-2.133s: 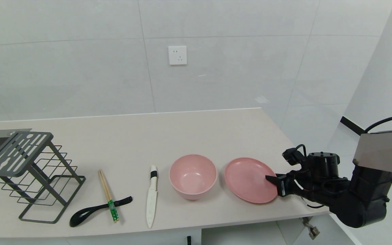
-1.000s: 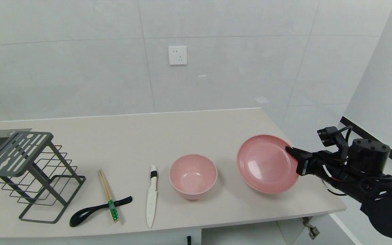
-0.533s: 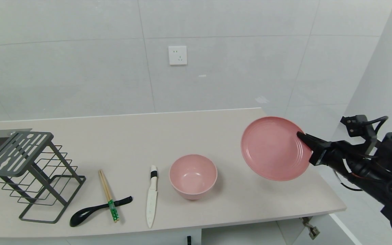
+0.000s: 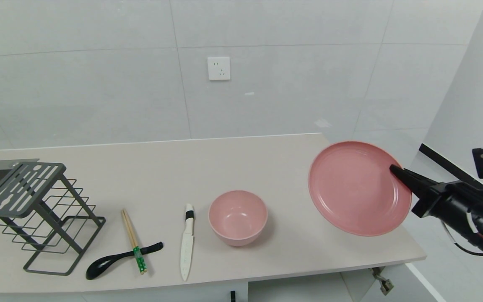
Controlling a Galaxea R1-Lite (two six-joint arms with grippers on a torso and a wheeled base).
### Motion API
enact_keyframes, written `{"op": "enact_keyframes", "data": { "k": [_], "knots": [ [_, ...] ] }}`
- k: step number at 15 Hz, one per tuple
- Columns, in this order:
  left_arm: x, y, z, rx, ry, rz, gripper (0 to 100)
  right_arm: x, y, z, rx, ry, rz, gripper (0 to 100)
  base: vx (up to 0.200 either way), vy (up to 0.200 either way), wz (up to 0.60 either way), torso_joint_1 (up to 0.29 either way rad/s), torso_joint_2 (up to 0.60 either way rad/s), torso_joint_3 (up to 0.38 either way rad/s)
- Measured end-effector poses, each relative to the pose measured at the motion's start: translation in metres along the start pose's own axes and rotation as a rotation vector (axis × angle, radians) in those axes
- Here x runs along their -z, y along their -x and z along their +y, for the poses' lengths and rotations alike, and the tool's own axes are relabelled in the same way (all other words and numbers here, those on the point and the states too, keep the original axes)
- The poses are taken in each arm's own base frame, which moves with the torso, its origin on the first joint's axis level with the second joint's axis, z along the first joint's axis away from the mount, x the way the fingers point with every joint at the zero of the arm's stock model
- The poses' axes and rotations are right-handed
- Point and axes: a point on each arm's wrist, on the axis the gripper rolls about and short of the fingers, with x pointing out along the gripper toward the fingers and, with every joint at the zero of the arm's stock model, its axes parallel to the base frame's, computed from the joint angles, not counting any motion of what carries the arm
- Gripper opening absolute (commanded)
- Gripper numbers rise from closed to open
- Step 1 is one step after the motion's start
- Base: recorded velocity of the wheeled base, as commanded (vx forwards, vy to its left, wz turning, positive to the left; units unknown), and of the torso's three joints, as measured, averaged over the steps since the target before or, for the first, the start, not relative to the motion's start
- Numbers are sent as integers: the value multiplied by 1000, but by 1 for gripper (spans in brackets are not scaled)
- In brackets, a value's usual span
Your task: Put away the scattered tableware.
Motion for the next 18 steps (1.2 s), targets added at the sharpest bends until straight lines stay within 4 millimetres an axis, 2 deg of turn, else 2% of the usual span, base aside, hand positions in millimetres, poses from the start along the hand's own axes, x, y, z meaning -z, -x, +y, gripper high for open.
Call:
{"op": "enact_keyframes", "data": {
  "k": [6, 7, 9, 11, 14, 18],
  "knots": [
    [-3, 0, 0, -10, -45, -25, 100, -12, 15, 6, -17, -6, -59, 0, 0, 0, 0, 0, 0, 0],
    [-10, 1, 0, -11, -43, -66, 100, -12, 16, 7, -17, -5, -58, 0, 0, 0, 0, 0, 0, 0],
    [-45, 10, 0, -9, -41, -198, 100, -12, 16, 7, -20, -5, -57, 0, 0, 0, 0, 0, 0, 0],
    [-69, 10, -1, 38, -39, -216, 100, -11, 16, 9, -26, -4, -53, 0, 0, 0, 0, 0, 0, 0],
    [-78, -9, 0, 108, -6, -95, 100, -11, 21, 11, -33, -3, -52, 0, 0, 0, 0, 0, 0, 0],
    [-99, -48, -1, 203, 32, 86, 100, -6, 28, 26, -108, 2, -30, 0, 0, 0, 0, 0, 0, 0]
  ]
}}
